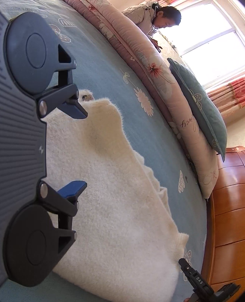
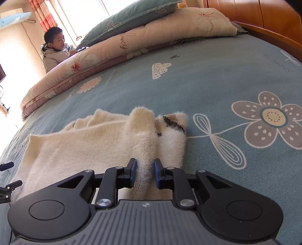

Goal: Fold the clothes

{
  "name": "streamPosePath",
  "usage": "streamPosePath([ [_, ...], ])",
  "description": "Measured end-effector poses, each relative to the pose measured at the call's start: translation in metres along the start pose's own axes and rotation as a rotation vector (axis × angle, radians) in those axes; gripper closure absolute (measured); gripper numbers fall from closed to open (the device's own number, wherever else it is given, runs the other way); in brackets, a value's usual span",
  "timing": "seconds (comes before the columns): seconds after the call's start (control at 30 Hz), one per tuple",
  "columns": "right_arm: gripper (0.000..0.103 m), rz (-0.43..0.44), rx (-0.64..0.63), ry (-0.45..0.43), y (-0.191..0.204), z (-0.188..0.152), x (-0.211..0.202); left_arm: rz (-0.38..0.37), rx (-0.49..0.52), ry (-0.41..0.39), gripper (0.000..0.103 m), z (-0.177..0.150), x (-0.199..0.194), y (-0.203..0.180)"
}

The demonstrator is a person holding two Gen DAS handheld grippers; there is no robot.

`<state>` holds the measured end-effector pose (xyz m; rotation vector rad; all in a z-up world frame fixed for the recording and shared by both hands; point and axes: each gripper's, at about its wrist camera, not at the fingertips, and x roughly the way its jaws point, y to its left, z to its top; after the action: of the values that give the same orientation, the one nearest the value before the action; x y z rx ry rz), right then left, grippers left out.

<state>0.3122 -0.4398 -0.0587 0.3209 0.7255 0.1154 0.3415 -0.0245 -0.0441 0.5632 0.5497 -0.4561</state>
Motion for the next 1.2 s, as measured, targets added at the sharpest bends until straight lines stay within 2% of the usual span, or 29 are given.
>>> streamPosePath([
  [0.03, 0.066, -0.022, -0.027, -0.033, 0.005, 0.003, -0.004, -0.023, -0.016, -0.004, 0.029, 0.008, 0.009, 0.003],
  [0.13, 0.066, 0.017, -0.127, -0.094, 0.025, 0.016, -0.005, -0.104, -0.073, 0.012, 0.027, 0.029, 0.040, 0.009],
  [0.23, 0.066, 0.056, -0.240, -0.041, 0.044, 0.021, 0.016, -0.178, -0.181, 0.074, 0.027, 0.036, 0.076, 0.021],
  [0.3, 0.066, -0.006, -0.293, 0.026, 0.048, 0.021, 0.040, -0.208, -0.280, 0.124, 0.025, 0.031, 0.101, 0.037],
  [0.4, 0.069, -0.052, -0.271, 0.050, 0.030, 0.022, 0.062, -0.248, -0.430, 0.149, 0.023, 0.019, 0.121, 0.064],
  [0.47, 0.070, -0.027, -0.191, 0.045, 0.017, 0.025, 0.062, -0.241, -0.471, 0.150, 0.025, 0.017, 0.121, 0.073],
  [0.53, 0.069, -0.030, -0.176, 0.040, 0.018, 0.023, 0.053, -0.233, -0.467, 0.169, 0.024, 0.020, 0.114, 0.073],
  [0.6, 0.066, -0.031, -0.198, 0.041, 0.028, 0.019, 0.035, -0.190, -0.434, 0.175, 0.025, 0.025, 0.093, 0.066],
  [0.67, 0.061, -0.030, -0.225, 0.043, 0.040, 0.015, 0.015, -0.209, -0.398, 0.193, 0.024, 0.028, 0.072, 0.057],
  [0.7, 0.060, -0.012, -0.230, 0.043, 0.046, 0.012, 0.004, -0.247, -0.368, 0.203, 0.024, 0.029, 0.055, 0.048],
  [0.8, 0.058, 0.120, -0.243, 0.096, 0.076, -0.005, -0.022, -0.319, -0.290, 0.182, 0.019, 0.030, 0.010, 0.018],
  [0.9, 0.053, 0.255, -0.258, 0.165, 0.110, -0.029, -0.030, -0.408, -0.247, 0.155, 0.016, 0.028, -0.012, -0.009],
  [0.97, 0.053, 0.288, -0.266, 0.194, 0.130, -0.050, -0.025, -0.366, -0.216, 0.194, 0.016, 0.019, -0.008, -0.026],
  [1.0, 0.053, 0.278, -0.272, 0.210, 0.136, -0.062, -0.021, -0.345, -0.203, 0.217, 0.016, 0.013, -0.006, -0.034],
  [1.07, 0.053, 0.213, -0.254, 0.257, 0.134, -0.086, -0.013, -0.322, -0.240, 0.332, 0.016, -0.016, 0.008, -0.038],
  [1.2, 0.054, 0.210, -0.240, 0.226, 0.118, -0.118, -0.041, -0.351, -0.309, 0.262, 0.016, -0.051, -0.016, -0.025],
])
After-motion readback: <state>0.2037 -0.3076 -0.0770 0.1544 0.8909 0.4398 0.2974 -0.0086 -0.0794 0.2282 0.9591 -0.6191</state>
